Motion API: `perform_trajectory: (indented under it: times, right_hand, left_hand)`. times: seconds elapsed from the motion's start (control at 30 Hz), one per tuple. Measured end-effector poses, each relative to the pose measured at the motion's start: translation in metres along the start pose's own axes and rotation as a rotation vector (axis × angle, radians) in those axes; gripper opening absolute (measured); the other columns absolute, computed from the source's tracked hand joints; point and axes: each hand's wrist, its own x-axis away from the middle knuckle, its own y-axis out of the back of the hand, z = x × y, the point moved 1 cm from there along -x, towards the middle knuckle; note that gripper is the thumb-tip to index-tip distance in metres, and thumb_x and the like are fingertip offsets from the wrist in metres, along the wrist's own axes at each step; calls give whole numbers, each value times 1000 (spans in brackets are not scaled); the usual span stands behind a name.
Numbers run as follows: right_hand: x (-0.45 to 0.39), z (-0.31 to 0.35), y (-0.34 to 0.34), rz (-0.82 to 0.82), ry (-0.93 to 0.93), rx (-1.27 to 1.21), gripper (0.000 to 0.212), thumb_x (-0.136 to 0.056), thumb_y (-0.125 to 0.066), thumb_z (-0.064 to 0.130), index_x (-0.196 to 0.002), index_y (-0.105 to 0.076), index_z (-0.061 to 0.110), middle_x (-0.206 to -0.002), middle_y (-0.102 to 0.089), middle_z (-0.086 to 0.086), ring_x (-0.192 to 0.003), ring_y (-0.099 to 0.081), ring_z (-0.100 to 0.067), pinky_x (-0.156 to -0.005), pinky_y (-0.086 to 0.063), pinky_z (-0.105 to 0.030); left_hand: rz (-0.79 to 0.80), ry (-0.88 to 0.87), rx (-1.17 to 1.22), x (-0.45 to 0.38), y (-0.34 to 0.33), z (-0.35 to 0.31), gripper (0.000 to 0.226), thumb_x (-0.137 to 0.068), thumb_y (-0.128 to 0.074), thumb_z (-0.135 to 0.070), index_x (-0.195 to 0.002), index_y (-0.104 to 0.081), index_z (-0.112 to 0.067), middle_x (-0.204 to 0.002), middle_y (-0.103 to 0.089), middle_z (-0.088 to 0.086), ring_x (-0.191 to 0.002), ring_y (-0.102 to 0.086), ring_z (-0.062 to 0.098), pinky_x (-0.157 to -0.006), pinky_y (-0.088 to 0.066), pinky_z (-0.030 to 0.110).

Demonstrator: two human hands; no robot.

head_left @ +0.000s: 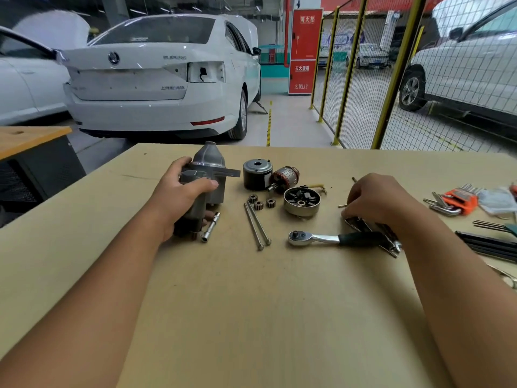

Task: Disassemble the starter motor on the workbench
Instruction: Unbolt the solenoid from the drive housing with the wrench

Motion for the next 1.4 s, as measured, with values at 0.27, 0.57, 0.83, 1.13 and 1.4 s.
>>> perform_trajectory:
  times: [0.27, 0.57, 0.83, 1.13, 1.4]
  right_hand:
    - [-1, 0, -2, 47, 39, 29, 16, -80, -84, 27, -90, -76, 18, -92, -67, -2, -88, -58, -19, -67, -48, -29]
    - [-3, -6, -9, -52, 123, -411, 17, -97, -67, 27, -90, -74, 13, -80, -70, -3, -71, -62, -19, -64, -51, -31]
    - [1, 2, -7, -77, 188, -966, 14, -102, -56, 8, -93, -66, 5, -83, -58, -19, -51, -55, -23, -45, -47, -31]
    - [-1, 2, -10, -233, 128, -558, 17, -81, -80, 8, -76, -72, 22, -65, -70, 4, -49, -63, -9, -50, -52, -24]
    - [0, 9, -23, -223, 221, -302, 19, -81, -82, 23, -73, -66, 31, -77, -65, 13, -78, -60, -8, -60, -36, -14]
  left_hand:
    - [-1, 11, 32, 6, -18, -2, 80, -76, -88, -31, -142, -45, -47, -113, -69, 18, -71, -77, 44, -60, -62, 49]
    - [45, -22, 39, 7, -12, -3, 72, -82, -88, -25, -140, -48, -42, -112, -70, 14, -76, -77, 43, -65, -64, 54]
    - [144, -31, 27, 9, 1, -9, 107, -52, -98, -27, -146, -47, -33, -120, -71, 14, -79, -77, 35, -64, -62, 42]
    - [137, -50, 18, 12, 1, -11, 117, -50, -99, -20, -152, -44, -30, -124, -70, 15, -86, -78, 33, -66, -63, 38]
    - [114, -241, -424, 13, 15, -20, 102, -53, -103, -38, -140, -52, -49, -119, -61, -21, -109, -63, 1, -87, -55, 28]
